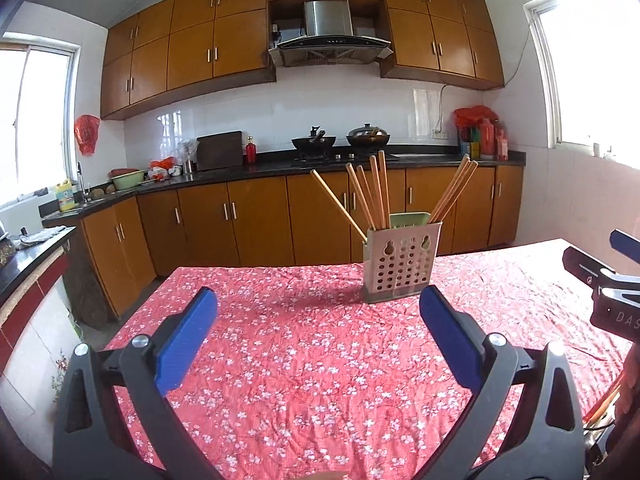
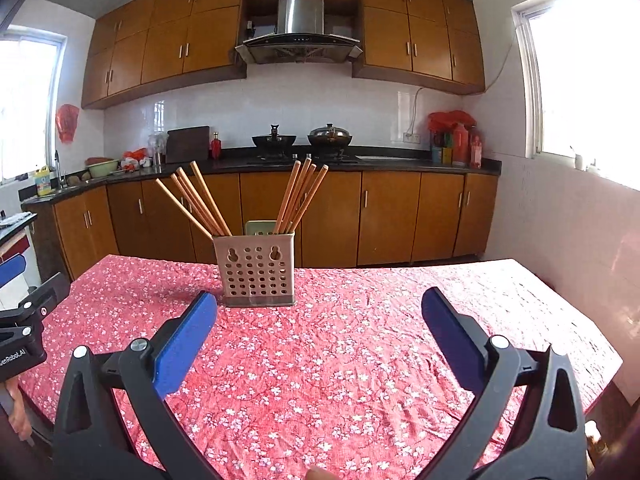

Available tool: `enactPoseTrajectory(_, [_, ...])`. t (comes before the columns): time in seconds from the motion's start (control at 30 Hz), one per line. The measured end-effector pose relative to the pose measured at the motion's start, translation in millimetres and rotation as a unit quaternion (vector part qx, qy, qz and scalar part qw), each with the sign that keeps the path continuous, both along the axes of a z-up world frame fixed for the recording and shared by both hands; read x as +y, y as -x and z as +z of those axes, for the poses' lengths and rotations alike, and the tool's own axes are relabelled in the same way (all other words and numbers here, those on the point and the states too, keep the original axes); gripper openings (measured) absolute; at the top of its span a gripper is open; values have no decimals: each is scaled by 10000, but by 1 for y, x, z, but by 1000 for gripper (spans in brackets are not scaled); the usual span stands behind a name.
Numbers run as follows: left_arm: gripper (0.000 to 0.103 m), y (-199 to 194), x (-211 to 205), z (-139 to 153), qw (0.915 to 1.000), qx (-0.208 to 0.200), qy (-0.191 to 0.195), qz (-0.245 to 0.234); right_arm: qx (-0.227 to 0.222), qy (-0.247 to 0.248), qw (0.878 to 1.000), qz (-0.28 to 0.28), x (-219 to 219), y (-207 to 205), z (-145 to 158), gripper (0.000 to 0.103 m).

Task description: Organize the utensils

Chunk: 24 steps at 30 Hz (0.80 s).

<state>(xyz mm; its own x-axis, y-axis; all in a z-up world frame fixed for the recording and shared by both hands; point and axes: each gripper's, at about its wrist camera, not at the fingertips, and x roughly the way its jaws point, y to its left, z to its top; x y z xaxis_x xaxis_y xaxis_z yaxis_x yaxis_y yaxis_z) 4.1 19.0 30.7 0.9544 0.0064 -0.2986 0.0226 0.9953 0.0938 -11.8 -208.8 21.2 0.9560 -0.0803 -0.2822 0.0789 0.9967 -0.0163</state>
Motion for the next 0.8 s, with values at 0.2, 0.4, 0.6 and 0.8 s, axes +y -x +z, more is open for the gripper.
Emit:
enactPoseTrajectory(0.2, [99, 3, -5, -19, 9998, 163, -100, 55, 50, 225, 9997, 56, 14, 9, -18, 101])
enactPoseTrajectory(0.4, [99, -2, 0, -24, 9996, 262, 25, 84, 193, 68, 9998, 87, 11, 8, -26, 101])
enactPoseTrajectory(0.6, [99, -4, -2, -26, 9995, 310, 62, 64, 276, -52, 9996, 68, 10, 10, -33, 101])
enactPoseTrajectory(0.8, [99, -7, -3, -35, 9989, 450, 137, 39, 346, -125, 9993, 49, 7, 11, -37, 101])
